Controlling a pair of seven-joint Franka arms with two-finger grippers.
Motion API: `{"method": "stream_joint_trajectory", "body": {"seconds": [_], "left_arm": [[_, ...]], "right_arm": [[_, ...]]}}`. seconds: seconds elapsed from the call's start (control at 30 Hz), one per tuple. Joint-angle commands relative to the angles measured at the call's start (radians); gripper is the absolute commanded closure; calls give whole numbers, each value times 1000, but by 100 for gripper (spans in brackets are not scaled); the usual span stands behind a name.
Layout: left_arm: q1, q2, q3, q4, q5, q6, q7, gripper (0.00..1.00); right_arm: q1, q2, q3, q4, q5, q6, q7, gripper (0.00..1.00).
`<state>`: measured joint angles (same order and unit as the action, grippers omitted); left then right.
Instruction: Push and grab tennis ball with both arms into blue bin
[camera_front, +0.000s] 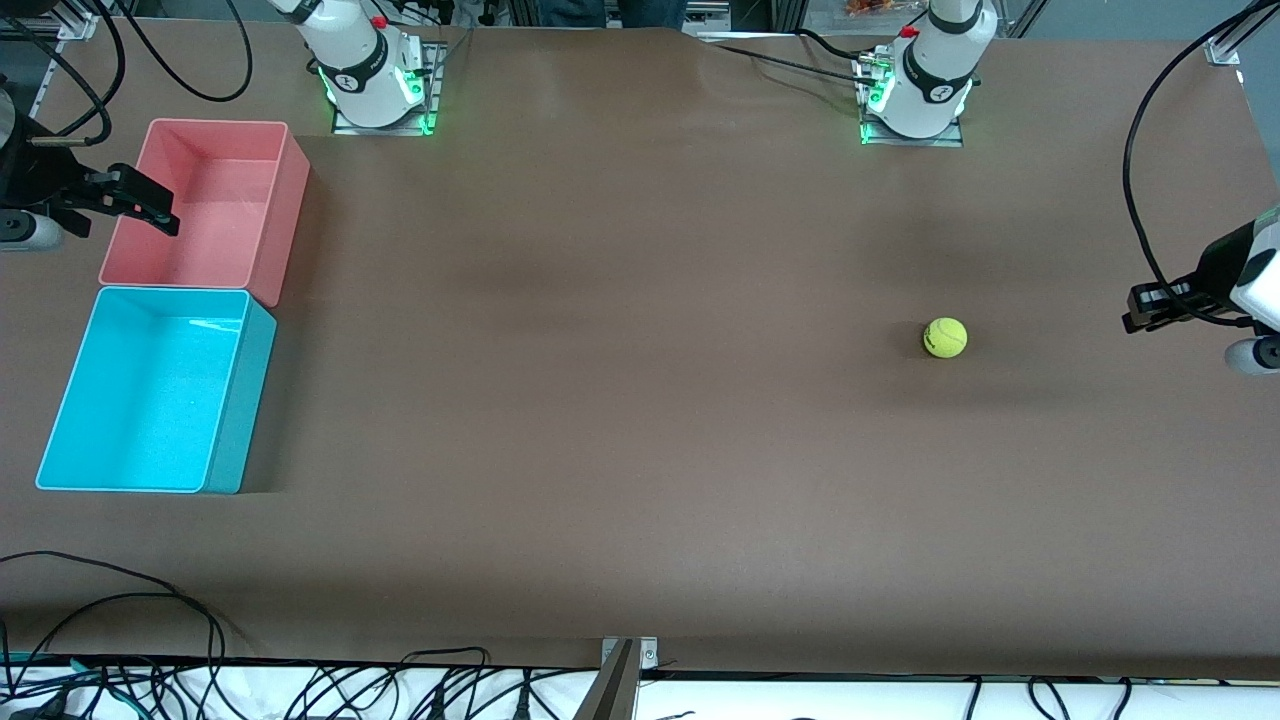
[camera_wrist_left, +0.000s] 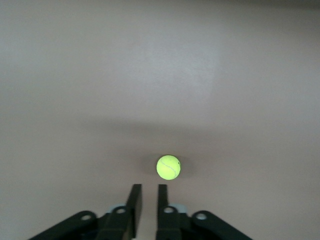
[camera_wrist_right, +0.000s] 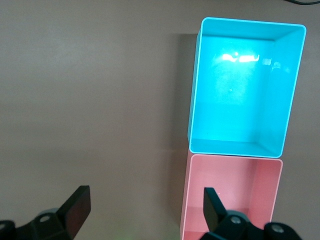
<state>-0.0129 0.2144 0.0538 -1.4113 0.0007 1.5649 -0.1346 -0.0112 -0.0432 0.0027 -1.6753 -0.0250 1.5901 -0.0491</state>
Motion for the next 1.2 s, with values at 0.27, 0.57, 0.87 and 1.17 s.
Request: {"method": "stream_joint_trajectory", "body": {"seconds": [0.27,0.57,0.87,1.17], "left_arm": [[14,25,1,-23,-7,-34,-611,100],[80,31,0,-196,-7,99,-871,100],[172,23,-2,-489,-8,371,-933,100],[186,45,-2,-710,-8,687,-1057,100]], "right_arm": [[-6,3,2,11,-4,-4,5,0],[-9,3,-1,6,-4,-9,5,0],[-9,9,-10,8,-4,-1,-6,0],[-7,8,-7,12,-6,-1,-6,0]]}}
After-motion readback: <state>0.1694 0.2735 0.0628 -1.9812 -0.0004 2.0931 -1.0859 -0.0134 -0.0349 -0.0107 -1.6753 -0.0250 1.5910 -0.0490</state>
